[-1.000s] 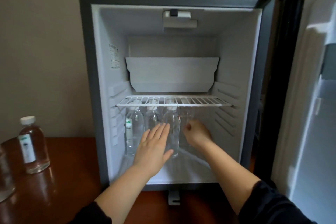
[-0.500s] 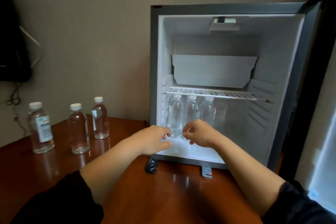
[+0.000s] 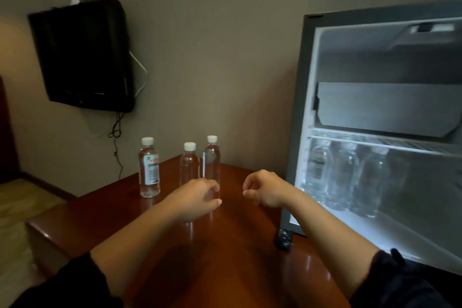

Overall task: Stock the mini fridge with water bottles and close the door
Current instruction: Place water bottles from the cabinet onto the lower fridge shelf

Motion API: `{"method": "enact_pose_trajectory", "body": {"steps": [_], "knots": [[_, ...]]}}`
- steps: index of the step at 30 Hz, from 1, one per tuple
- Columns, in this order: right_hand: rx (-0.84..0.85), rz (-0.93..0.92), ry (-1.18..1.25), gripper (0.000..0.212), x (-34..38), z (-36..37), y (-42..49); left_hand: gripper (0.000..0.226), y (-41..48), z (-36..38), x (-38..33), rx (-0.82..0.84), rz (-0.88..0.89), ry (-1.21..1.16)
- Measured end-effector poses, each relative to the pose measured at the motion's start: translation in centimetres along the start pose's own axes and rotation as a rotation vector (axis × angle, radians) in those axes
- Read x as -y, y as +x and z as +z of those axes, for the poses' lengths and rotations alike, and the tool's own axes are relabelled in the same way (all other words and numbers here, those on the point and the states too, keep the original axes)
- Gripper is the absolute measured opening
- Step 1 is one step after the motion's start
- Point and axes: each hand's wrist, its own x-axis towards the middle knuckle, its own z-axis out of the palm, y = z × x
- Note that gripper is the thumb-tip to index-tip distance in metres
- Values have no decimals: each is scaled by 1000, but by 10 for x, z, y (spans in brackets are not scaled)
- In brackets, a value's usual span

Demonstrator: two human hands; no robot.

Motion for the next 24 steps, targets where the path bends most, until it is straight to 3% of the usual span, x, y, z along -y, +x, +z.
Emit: {"method": "enact_pose_trajectory", "body": {"steps": [3,10,18,20,24], "knots": [[5,-15,5,9,19,15,29,37,-6,2,34,-15,-92,-56],[-93,-29,17,48,48,52,98,43,1,16,98,-105,-257,-415],[-274,-115,189,62,73,77,160,65,45,35,132,-146,-313,-585],[-313,-118,192,58,75,80,174,65,57,42,135,-153,-294,-605],[-399,-66,258,31,70,92,188,42,78,52,135,-298,-244,-725]]}}
